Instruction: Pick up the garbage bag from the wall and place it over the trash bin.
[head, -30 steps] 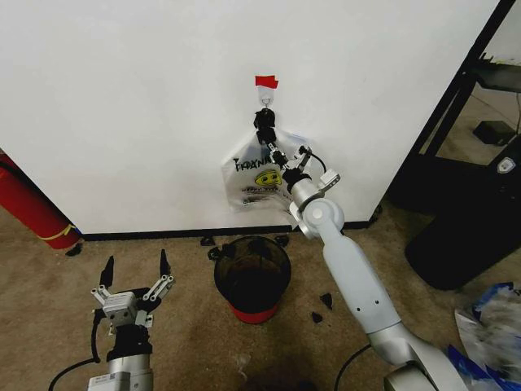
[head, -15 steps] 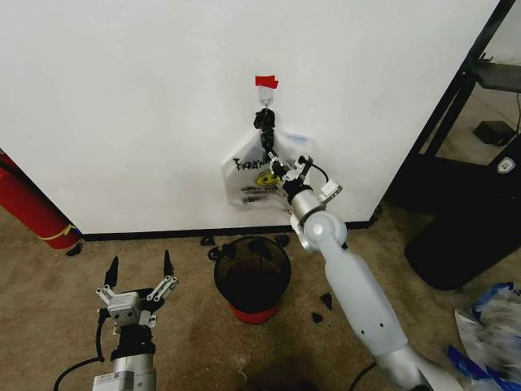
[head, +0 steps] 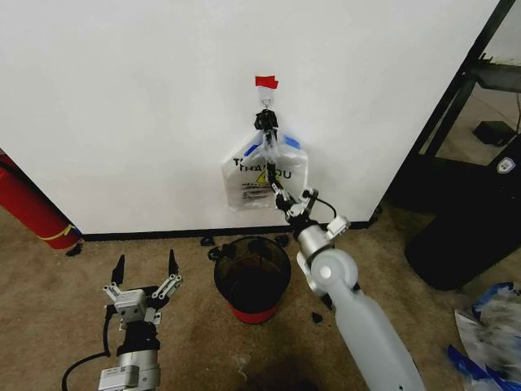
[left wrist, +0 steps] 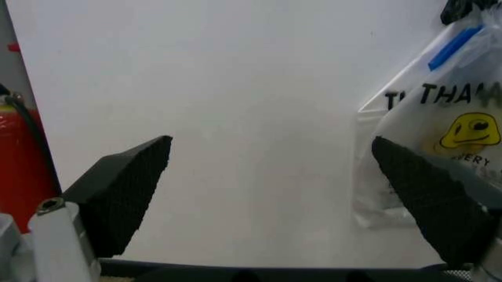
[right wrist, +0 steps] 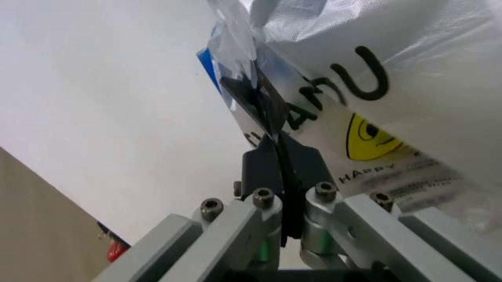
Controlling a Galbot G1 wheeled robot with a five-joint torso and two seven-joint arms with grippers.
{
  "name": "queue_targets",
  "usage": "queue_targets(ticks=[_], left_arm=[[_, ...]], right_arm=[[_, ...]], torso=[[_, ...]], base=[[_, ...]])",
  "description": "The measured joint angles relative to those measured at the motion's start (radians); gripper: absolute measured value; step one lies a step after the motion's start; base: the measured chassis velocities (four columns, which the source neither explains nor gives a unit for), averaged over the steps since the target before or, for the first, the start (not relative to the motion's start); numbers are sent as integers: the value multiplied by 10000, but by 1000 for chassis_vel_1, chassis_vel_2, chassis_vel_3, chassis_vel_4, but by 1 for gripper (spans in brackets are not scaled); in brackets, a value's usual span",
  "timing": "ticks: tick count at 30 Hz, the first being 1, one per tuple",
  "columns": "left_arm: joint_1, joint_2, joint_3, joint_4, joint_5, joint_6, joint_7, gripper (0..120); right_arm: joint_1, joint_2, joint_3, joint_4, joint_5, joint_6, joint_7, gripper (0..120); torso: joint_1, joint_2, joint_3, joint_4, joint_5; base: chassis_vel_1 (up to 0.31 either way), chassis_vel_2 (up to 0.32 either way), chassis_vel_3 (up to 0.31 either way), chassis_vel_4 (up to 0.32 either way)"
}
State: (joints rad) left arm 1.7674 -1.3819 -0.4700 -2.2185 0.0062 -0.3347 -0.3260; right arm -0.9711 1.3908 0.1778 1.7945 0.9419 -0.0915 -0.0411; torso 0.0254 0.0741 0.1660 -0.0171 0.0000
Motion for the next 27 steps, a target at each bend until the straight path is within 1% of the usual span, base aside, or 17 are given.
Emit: queue_targets(ticks=[5,10,13,16,20,21,25,27], left_arm=[[-62,28,35,41,-56,4,0,100],[-131,89,95,157,-159,6,3,100],[-169,116,127,190,-171,6,5,100],[-233,159,152,200,-229,10,6,100],[-305,226,155,248,-378,10,2,100],[-305,226,155,248,-378,10,2,100],[-354,267,170,296,-481,8,0,100],[-360,271,175,305,-491,4,0,100]], right_arm=[[-511,-11,114,413,-546,57,-60,0],[-1200,-69,294,892,-1519,242,-276,0],[-1492,-66,343,1116,-1819,315,-355,0],[-2075,-24,386,1441,-2301,463,-487,0],[-3129,-106,387,1914,-3436,975,-737,0],[-3129,-106,387,1914,-3436,975,-737,0],[-4010,-250,547,2294,-4415,1510,-931,0],[-4171,-260,602,2372,-4568,1605,-963,0]], torso=[[0,0,0,0,0],[0,0,0,0,-1],[0,0,0,1,-1],[0,0,0,0,0],[0,0,0,0,0],[0,0,0,0,0],[0,0,0,0,0],[0,0,0,-1,0]], base=[[0,0,0,0],[0,0,0,0],[0,0,0,0],[0,0,0,0],[0,0,0,0],[0,0,0,0],[0,0,0,0],[0,0,0,0]])
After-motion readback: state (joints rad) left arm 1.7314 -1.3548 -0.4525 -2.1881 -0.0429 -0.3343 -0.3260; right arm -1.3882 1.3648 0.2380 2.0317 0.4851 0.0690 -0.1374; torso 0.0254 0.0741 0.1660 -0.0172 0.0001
